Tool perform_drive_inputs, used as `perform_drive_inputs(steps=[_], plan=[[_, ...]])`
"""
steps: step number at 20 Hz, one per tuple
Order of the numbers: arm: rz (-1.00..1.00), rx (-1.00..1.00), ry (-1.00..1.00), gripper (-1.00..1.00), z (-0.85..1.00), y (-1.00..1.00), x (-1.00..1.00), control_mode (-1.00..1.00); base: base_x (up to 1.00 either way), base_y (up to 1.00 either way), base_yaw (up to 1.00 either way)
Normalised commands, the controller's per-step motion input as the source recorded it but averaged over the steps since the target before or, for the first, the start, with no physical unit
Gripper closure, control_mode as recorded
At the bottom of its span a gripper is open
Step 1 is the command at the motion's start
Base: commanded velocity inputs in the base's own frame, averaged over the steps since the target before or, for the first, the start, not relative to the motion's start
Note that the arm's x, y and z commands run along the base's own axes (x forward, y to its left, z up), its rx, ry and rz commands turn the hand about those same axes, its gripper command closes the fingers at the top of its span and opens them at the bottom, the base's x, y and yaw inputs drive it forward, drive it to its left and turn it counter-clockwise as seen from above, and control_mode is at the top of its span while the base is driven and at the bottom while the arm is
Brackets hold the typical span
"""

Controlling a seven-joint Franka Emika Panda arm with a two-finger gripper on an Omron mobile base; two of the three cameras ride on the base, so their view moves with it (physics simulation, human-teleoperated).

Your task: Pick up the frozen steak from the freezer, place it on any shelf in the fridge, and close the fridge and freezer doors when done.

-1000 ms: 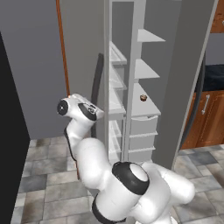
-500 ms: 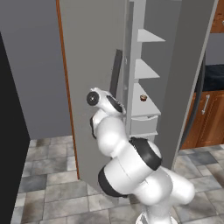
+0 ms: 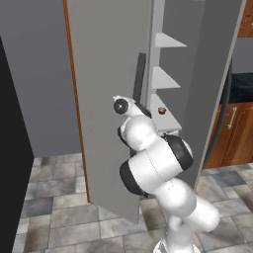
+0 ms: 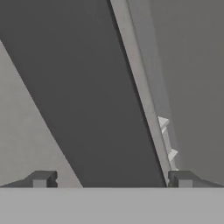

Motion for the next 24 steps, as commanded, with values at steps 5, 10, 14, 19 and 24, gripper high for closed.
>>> perform_drive_inputs(steps=[5,10,14,19,24], plan=[[0.00,0.00,0.00,-1.00,0.00,0.00,0.54,-1.00,0.00,0.00,0.00],[0.00,0.00,-0.04,-1.00,0.00,0.00,0.58,-1.00,0.00,0.00,0.00],[0.00,-0.04,-0.04,-1.00,-0.06,0.00,0.66,-1.00,0.00,0.00,0.00],[0.00,-0.09,-0.05,-1.00,-0.12,0.02,0.55,-1.00,0.00,0.00,0.00],[-0.01,-0.01,0.00,-1.00,0.00,0.05,0.43,-1.00,0.00,0.00,0.00]])
